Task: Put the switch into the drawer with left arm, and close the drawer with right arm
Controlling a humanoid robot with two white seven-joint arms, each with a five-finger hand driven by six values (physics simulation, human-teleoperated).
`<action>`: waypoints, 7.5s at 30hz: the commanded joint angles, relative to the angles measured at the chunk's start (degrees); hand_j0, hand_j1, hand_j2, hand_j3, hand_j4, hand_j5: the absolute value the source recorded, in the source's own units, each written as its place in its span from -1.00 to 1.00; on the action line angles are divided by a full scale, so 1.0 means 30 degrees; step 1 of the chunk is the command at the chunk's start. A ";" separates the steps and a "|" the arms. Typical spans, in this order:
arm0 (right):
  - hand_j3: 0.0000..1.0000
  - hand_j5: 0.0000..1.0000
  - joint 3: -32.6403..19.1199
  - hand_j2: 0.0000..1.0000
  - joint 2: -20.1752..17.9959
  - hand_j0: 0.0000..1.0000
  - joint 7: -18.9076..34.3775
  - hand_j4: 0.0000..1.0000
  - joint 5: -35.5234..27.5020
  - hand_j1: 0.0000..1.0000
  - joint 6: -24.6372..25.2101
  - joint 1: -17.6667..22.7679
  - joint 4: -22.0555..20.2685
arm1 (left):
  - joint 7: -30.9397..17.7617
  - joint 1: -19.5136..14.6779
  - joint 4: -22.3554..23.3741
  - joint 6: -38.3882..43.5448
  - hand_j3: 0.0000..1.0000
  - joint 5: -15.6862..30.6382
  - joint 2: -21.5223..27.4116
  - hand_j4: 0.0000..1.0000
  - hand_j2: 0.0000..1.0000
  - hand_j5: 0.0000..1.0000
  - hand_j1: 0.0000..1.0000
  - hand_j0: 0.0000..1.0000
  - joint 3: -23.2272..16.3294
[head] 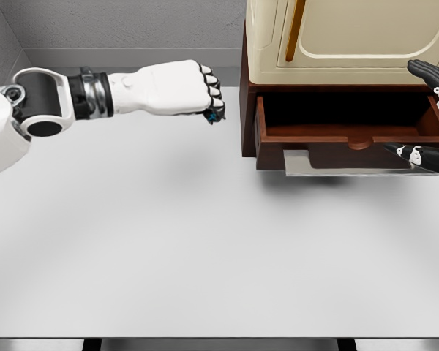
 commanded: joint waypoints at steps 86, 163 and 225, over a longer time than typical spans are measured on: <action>1.00 1.00 -0.0003 1.00 -0.0015 1.00 -0.0010 1.00 -0.0055 1.00 -0.0016 0.0029 -0.0006 | 0.0013 -0.2783 -0.0544 0.0022 -0.02 0.0215 -0.5264 -0.02 -0.02 -0.02 -0.02 -0.02 -0.0771; 1.00 1.00 -0.1175 1.00 -0.0045 1.00 0.0137 1.00 -0.0290 1.00 -0.0016 0.0996 -0.0036 | -0.0163 -0.1641 -0.5876 0.0022 1.00 0.2647 0.4257 1.00 1.00 1.00 1.00 1.00 -0.0214; 0.29 0.29 1.1217 0.29 0.1684 0.29 0.2978 0.29 0.0179 0.29 -0.0016 -0.6768 -0.0094 | -0.0104 0.3105 0.0130 0.0022 1.00 0.2705 0.7217 1.00 1.00 1.00 1.00 1.00 0.2042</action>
